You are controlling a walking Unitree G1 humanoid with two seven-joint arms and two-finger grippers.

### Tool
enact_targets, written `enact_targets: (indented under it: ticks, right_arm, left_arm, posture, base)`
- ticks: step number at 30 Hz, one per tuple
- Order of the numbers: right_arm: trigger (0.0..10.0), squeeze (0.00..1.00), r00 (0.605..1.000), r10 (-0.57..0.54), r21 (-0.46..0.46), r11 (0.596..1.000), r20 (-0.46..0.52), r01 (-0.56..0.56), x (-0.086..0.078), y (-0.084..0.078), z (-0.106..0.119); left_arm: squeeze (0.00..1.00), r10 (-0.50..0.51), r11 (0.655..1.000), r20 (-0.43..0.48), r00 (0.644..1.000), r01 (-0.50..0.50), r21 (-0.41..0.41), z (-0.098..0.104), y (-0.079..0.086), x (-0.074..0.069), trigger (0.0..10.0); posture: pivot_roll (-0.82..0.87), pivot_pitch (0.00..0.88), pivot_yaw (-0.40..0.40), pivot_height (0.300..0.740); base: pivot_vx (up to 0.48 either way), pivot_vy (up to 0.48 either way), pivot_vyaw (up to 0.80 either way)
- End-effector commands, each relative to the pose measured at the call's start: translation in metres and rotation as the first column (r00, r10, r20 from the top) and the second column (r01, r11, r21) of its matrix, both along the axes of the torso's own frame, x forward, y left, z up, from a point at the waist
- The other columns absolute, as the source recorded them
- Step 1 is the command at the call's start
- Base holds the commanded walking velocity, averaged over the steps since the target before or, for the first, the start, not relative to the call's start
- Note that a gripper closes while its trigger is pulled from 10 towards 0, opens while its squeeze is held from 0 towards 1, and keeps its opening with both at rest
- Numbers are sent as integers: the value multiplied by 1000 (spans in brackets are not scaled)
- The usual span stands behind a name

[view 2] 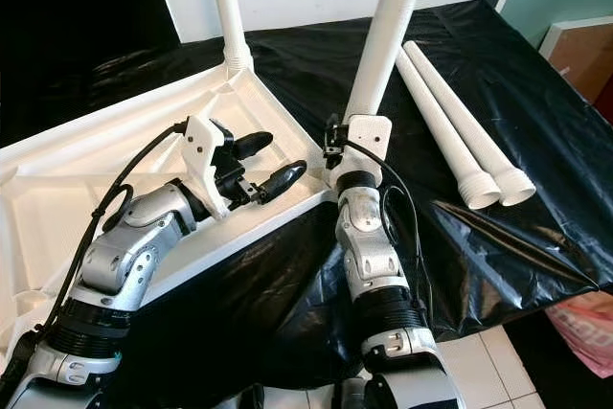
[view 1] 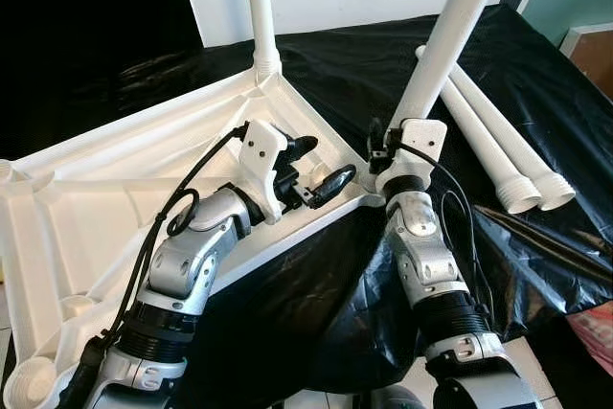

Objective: Building children table

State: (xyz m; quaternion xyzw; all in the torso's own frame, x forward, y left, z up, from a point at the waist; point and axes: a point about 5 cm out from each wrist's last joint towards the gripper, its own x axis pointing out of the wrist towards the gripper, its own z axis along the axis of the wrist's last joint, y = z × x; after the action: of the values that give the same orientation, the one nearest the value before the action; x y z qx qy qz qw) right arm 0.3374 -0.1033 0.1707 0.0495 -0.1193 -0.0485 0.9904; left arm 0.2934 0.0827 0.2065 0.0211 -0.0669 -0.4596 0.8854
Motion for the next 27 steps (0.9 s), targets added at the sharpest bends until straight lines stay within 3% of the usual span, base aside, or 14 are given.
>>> enact_targets:
  ticks: [1, 3, 4, 6, 8, 18, 27]
  right_arm:
    - [10000, 0, 973, -127, -19, 992, -192, 126, -5, -22, -40]
    - [10000, 0, 967, -164, -15, 986, -195, 164, -5, -21, -39]
    - [10000, 0, 967, -169, -88, 984, -191, 155, -5, -12, -39]
    - [10000, 0, 967, -169, -88, 984, -191, 155, -5, -12, -39]
    - [10000, 0, 974, -125, -112, 988, -191, 104, -4, -6, -40]
    - [10000, 0, 974, -133, -144, 984, -181, 108, -3, -4, -39]
    - [10000, 0, 946, -267, -138, 960, -185, 244, -5, -11, -39]
  left_arm:
    - [0, -18, 1000, 2, 1000, 18, 0, 1, 0, -3, 10000]
    - [0, -18, 1000, 1, 1000, 18, -3, 1, -1, -3, 10000]
    - [0, -17, 1000, 0, 1000, 17, -11, 1, -2, -4, 10000]
    - [0, -17, 1000, 0, 1000, 17, -11, 1, -2, -4, 10000]
    - [0, -17, 1000, 0, 1000, 17, -13, 1, -2, -4, 10000]
    - [0, -19, 1000, 1, 1000, 19, -16, 1, -4, -3, 10000]
    - [0, -19, 1000, 0, 1000, 19, -19, 1, -4, -4, 10000]
  posture:
    - [10, 132, -8, 740]
    - [10, 132, -8, 740]
    - [8, 127, -11, 740]
    - [8, 127, -11, 740]
    - [8, 125, -13, 740]
    - [4, 120, -13, 740]
    - [4, 124, -12, 740]
  base:
    - [0, 0, 0]
    - [0, 0, 0]
    - [0, 0, 0]
    - [0, 0, 0]
    - [0, 0, 0]
    - [0, 0, 0]
    - [0, 0, 0]
